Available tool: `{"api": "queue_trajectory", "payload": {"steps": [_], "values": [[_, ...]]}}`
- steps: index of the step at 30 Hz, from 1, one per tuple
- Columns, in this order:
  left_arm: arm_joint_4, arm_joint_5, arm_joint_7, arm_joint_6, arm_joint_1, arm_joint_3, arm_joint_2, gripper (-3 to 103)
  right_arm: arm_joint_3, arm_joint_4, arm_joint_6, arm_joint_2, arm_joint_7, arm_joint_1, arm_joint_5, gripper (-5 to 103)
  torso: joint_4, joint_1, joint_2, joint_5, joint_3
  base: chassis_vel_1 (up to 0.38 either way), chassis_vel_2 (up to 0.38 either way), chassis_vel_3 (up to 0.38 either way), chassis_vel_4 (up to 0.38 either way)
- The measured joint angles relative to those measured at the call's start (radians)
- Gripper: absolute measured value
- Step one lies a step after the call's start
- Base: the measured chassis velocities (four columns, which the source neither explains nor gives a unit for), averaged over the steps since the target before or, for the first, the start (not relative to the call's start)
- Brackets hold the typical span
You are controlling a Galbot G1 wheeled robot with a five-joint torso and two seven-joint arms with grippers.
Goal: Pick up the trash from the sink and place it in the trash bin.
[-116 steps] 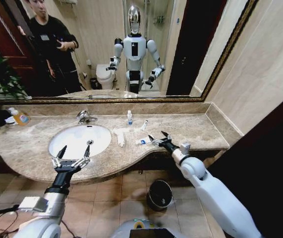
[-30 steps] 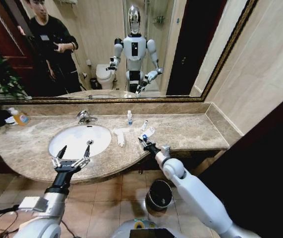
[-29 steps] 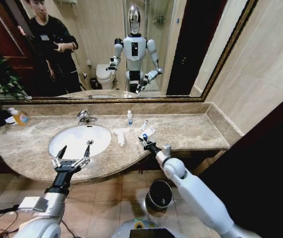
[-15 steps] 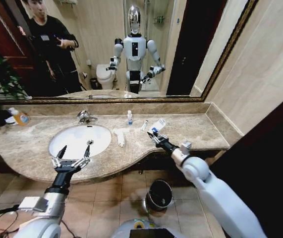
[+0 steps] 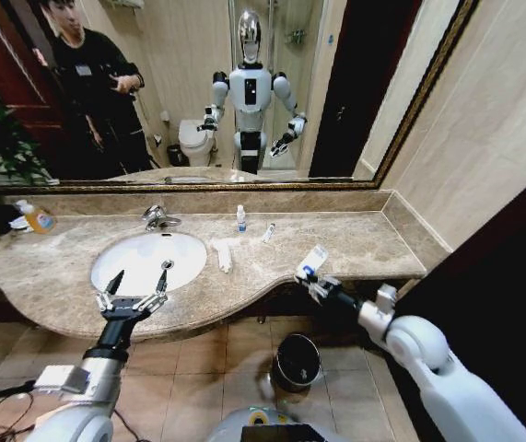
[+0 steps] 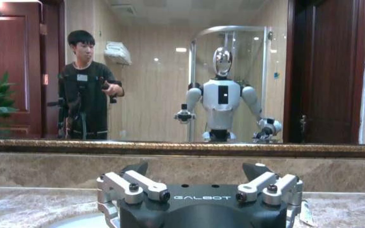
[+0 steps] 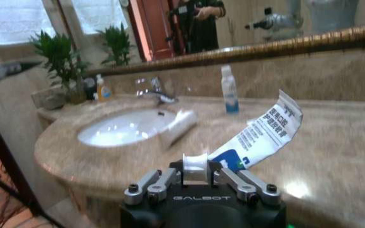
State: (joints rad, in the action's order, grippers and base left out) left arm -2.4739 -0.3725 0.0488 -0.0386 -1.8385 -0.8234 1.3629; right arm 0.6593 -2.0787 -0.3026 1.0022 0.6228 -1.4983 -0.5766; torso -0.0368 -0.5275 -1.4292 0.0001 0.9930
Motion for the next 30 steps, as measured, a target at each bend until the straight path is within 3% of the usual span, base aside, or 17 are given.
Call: {"api": "queue_trajectory", "payload": {"steps": [8, 15, 23, 26, 28, 30], "values": [[0.000, 0.000, 0.000, 0.000, 0.000, 0.000, 0.000, 100, 0.013, 0.087, 0.107, 0.075, -0.007, -0.116, 0.046, 21, 0.0002, 0.000, 0.000, -0.0002, 0.000, 0.000, 0.000, 0.000, 0.000], [0.000, 0.000, 0.000, 0.000, 0.000, 0.000, 0.000, 100, -0.025, 0.213, 0.168, 0.128, -0.050, -0.117, 0.097, 21, 0.0001, 0.000, 0.000, 0.0000, 0.000, 0.000, 0.000, 0.000, 0.000], [0.000, 0.000, 0.000, 0.000, 0.000, 0.000, 0.000, 100, -0.125, 0.496, 0.306, 0.249, -0.185, -0.035, 0.240, 21, 0.0000, 0.000, 0.000, -0.0003, 0.000, 0.000, 0.000, 0.000, 0.000], [0.000, 0.000, 0.000, 0.000, 0.000, 0.000, 0.000, 100, -0.133, 0.513, 0.315, 0.258, -0.197, -0.031, 0.250, 21, 0.0000, 0.000, 0.000, -0.0002, 0.000, 0.000, 0.000, 0.000, 0.000], [0.000, 0.000, 0.000, 0.000, 0.000, 0.000, 0.000, 100, -0.169, 0.590, 0.336, 0.314, -0.248, -0.007, 0.303, 21, 0.0000, 0.000, 0.000, -0.0001, 0.000, 0.000, 0.000, 0.000, 0.000], [0.000, 0.000, 0.000, 0.000, 0.000, 0.000, 0.000, 100, -0.199, 0.626, 0.347, 0.317, -0.283, 0.008, 0.312, 21, 0.0000, 0.000, 0.000, -0.0004, 0.000, 0.000, 0.000, 0.000, 0.000]]}}
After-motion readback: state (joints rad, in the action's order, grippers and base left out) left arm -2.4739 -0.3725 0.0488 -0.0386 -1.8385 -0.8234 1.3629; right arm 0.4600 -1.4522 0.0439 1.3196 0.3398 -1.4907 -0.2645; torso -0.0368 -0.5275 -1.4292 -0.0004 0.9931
